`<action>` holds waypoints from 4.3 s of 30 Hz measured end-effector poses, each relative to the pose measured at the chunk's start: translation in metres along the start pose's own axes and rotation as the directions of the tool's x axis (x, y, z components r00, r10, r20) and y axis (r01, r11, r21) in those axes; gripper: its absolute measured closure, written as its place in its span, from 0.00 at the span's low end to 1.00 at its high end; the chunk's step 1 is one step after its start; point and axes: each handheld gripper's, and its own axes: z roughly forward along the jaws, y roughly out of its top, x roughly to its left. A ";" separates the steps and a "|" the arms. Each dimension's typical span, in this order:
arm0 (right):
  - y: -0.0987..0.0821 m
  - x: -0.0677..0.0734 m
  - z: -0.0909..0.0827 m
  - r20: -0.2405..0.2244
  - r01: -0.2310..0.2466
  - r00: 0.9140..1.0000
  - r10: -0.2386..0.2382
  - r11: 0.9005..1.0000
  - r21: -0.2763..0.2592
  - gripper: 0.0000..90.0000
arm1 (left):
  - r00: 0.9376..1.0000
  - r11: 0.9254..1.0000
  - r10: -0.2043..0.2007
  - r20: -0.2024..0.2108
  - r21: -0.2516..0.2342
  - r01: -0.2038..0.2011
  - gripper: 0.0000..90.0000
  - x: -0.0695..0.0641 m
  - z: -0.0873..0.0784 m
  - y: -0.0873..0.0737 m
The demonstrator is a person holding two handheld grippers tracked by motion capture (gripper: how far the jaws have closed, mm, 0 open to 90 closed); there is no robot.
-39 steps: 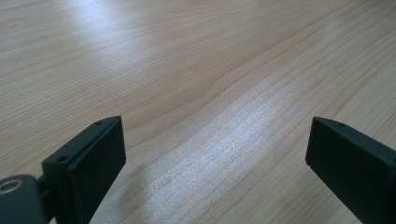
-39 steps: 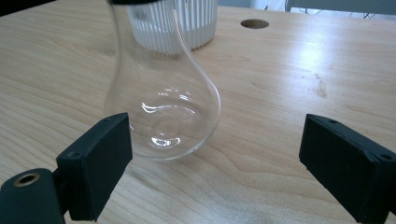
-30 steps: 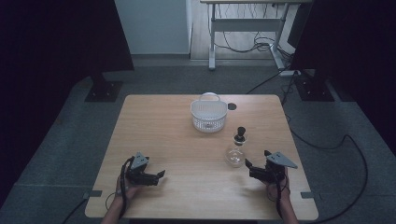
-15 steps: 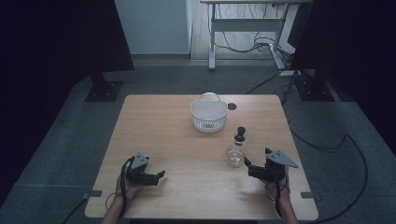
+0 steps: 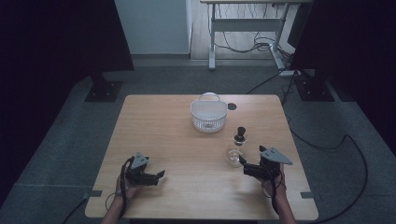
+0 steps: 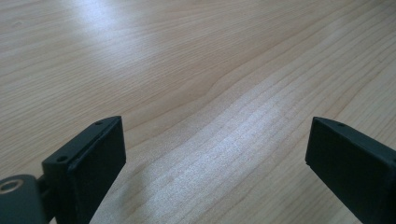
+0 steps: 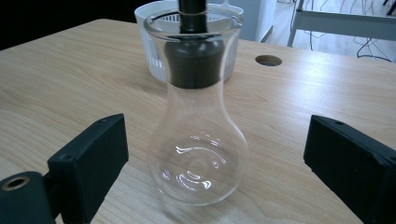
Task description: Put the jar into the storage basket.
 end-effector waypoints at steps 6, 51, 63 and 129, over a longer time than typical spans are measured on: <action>0.009 0.004 0.004 -0.003 0.016 1.000 -0.016 1.000 -0.012 0.08 | 1.000 1.000 -0.001 -0.003 0.000 0.001 0.05 0.000 0.000 0.000; 0.034 0.010 0.040 -0.029 0.082 0.996 -0.080 0.995 0.049 0.10 | 1.000 1.000 0.001 -0.001 0.001 -0.001 0.05 0.000 -0.001 0.000; 0.034 0.009 0.053 -0.017 0.069 0.998 -0.068 0.996 0.057 0.16 | 1.000 1.000 0.000 -0.001 0.000 0.000 0.05 0.000 -0.001 0.000; 0.067 0.008 0.040 -0.021 0.106 0.994 -0.107 0.993 -0.047 0.54 | 1.000 1.000 0.001 -0.001 0.003 -0.001 0.05 -0.001 -0.001 0.000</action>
